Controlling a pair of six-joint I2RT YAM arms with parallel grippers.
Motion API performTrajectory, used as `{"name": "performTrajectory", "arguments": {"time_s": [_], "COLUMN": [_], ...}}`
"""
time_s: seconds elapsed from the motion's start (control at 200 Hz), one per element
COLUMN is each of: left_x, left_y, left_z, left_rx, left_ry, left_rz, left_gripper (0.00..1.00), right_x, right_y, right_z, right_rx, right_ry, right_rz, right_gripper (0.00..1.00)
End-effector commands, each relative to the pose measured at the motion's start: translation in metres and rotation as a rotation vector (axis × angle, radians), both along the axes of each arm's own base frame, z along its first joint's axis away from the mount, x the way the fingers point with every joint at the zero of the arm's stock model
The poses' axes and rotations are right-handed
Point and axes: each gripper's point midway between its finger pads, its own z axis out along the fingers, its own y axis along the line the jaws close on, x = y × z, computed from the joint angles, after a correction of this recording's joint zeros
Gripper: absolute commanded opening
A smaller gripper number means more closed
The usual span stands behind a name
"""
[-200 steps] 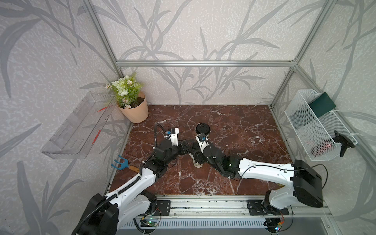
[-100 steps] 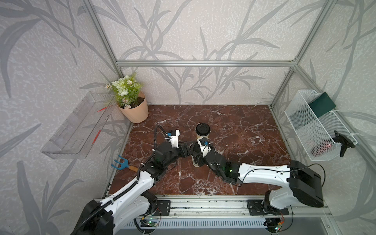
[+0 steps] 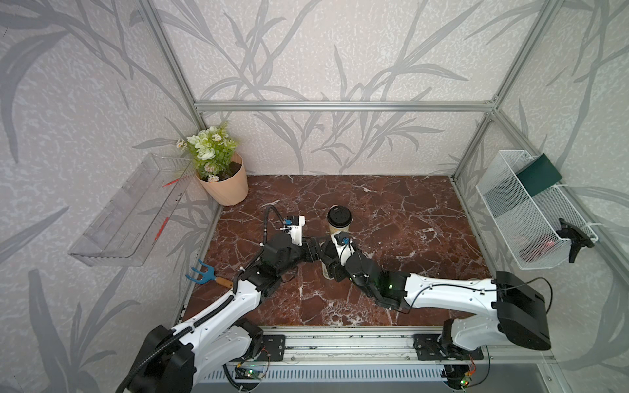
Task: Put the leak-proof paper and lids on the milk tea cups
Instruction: Secure the cup lid on the cup.
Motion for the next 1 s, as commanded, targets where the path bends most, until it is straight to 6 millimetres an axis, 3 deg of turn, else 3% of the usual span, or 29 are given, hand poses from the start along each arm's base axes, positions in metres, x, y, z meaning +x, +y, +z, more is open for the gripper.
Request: {"name": "performTrajectory", "arguments": {"time_s": [0.0, 0.44, 0.645, 0.755, 0.835, 0.995], "left_x": [-0.052, -0.051, -0.05, -0.05, -0.051, -0.051], "left_y": [-0.004, 0.006, 0.005, 0.004, 0.006, 0.007], "left_z": [-0.074, -0.086, -0.088, -0.09, -0.092, -0.092], "left_rx": [0.186, 0.24, 0.255, 0.26, 0.268, 0.268], "left_ry": [0.223, 0.239, 0.246, 0.25, 0.251, 0.248], "left_rz": [-0.171, -0.136, -0.148, -0.15, -0.146, -0.142], "left_gripper": [0.69, 0.65, 0.62, 0.61, 0.61, 0.59], "right_x": [-0.063, -0.029, -0.024, -0.011, -0.007, 0.001], "right_y": [-0.074, -0.04, -0.022, -0.019, -0.019, -0.032], "right_z": [-0.135, -0.062, -0.011, 0.013, 0.018, 0.004], "right_rx": [-0.551, -0.401, -0.172, -0.072, -0.032, 0.049], "right_ry": [0.35, 0.318, 0.304, 0.284, 0.289, 0.344], "right_rz": [0.12, 0.184, 0.251, 0.244, 0.231, 0.168], "right_gripper": [0.76, 0.87, 1.0, 0.99, 0.99, 0.95]}}
